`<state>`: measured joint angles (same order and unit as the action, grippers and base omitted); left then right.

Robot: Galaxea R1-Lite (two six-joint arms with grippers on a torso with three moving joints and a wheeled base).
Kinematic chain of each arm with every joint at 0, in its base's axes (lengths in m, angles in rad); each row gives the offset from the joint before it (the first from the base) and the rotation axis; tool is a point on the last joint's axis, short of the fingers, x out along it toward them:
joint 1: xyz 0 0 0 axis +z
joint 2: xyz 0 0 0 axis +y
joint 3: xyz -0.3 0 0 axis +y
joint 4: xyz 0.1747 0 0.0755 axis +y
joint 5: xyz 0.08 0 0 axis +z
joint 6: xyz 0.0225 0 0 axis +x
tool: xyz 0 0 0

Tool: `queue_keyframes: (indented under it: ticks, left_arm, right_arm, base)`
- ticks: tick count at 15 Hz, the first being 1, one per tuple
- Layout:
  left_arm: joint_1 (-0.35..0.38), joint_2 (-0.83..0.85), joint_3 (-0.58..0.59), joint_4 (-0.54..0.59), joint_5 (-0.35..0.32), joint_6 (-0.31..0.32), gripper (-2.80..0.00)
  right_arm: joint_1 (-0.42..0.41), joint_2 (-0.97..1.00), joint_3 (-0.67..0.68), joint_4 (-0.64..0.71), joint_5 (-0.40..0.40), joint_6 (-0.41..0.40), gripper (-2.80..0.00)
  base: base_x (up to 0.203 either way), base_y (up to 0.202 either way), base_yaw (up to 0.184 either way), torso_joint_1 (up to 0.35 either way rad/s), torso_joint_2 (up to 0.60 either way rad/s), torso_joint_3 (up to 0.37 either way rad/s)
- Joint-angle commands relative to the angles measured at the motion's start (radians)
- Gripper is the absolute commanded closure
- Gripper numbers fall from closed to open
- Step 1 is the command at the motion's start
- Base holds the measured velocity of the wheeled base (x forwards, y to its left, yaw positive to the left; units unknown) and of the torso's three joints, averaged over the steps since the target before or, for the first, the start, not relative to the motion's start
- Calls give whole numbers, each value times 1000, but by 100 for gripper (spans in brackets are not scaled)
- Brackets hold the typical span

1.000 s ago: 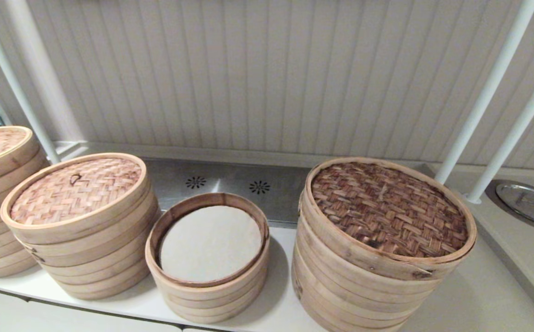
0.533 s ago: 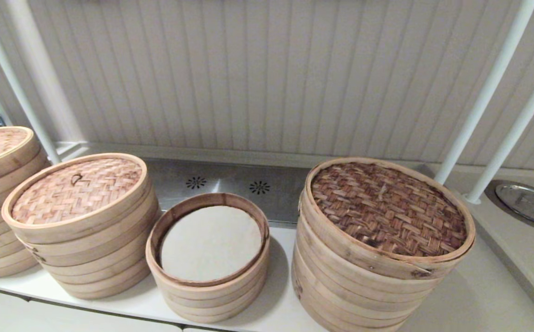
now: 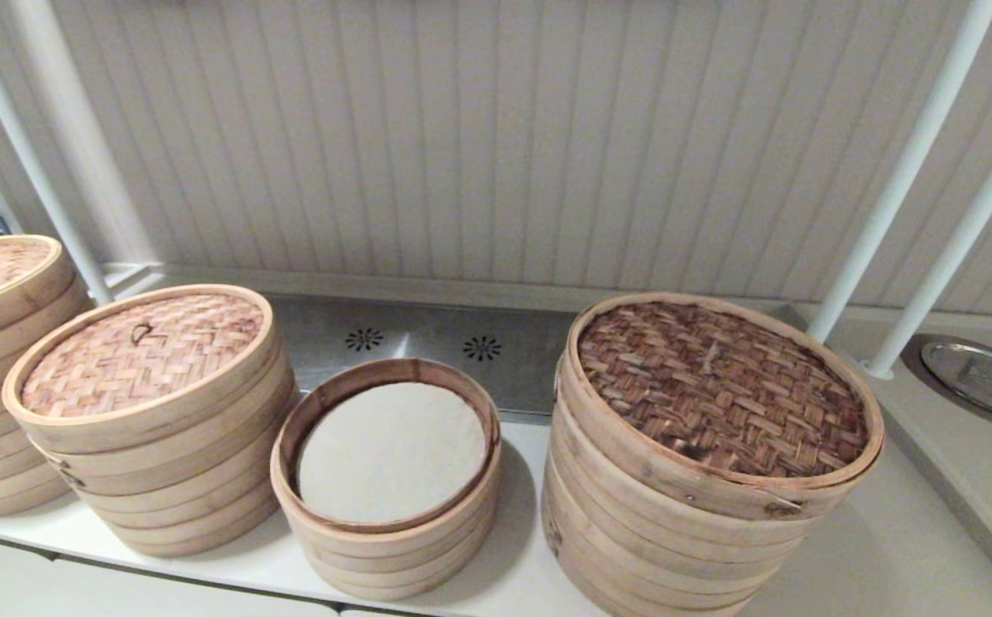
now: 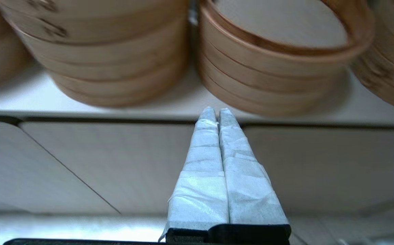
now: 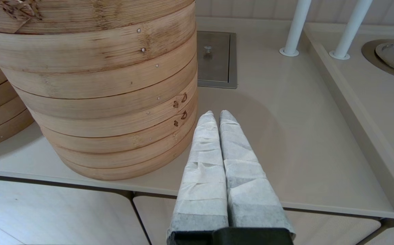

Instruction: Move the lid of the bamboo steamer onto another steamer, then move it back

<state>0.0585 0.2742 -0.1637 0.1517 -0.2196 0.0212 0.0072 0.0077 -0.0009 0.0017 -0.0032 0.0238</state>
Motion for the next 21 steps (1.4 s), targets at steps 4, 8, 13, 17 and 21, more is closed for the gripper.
queue_keyframes:
  ticks: [4, 8, 13, 17, 21]
  left_arm:
    - [-31, -26, 102, -92, 30, 17, 0]
    - [-35, -100, 108, -78, 92, 23, 0]
    - [-46, -269, 137, -62, 218, 48, 0]
    - [-46, -273, 148, -89, 215, 52, 0]
    - [-47, -273, 167, -143, 219, 22, 0]
  right_arm:
    - [0, 2, 1, 0, 0, -1, 0]
    - [0, 2, 0, 0, 0, 1, 0]
    - [0, 2, -1, 0, 0, 1, 0]
    - [0, 2, -1, 0, 0, 1, 0]
    - [0, 2, 1, 0, 0, 1, 0]
  base:
    - [0, 0, 0, 0, 0, 0]
    - [0, 0, 0, 0, 0, 0]
    - [0, 0, 0, 0, 0, 0]
    - [0, 0, 0, 0, 0, 0]
    - [0, 0, 0, 0, 0, 0]
